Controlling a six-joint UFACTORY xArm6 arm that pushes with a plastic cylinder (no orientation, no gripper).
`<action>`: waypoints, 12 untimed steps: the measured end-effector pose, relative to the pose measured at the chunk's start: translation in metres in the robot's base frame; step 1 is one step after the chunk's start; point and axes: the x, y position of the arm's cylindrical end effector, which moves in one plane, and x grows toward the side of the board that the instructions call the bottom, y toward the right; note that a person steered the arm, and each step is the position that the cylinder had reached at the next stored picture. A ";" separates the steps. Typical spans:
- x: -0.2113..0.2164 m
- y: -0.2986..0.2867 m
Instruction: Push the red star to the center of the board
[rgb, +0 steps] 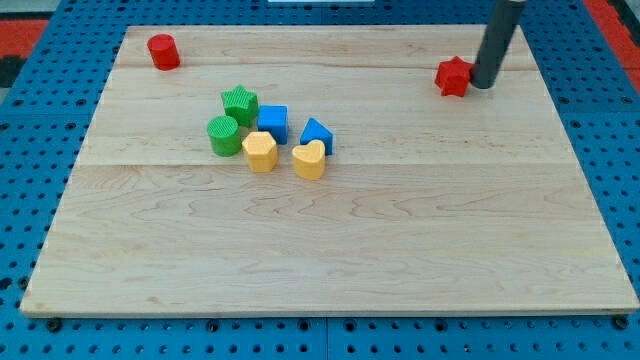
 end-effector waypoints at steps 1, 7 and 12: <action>0.013 -0.059; -0.064 -0.043; 0.031 -0.121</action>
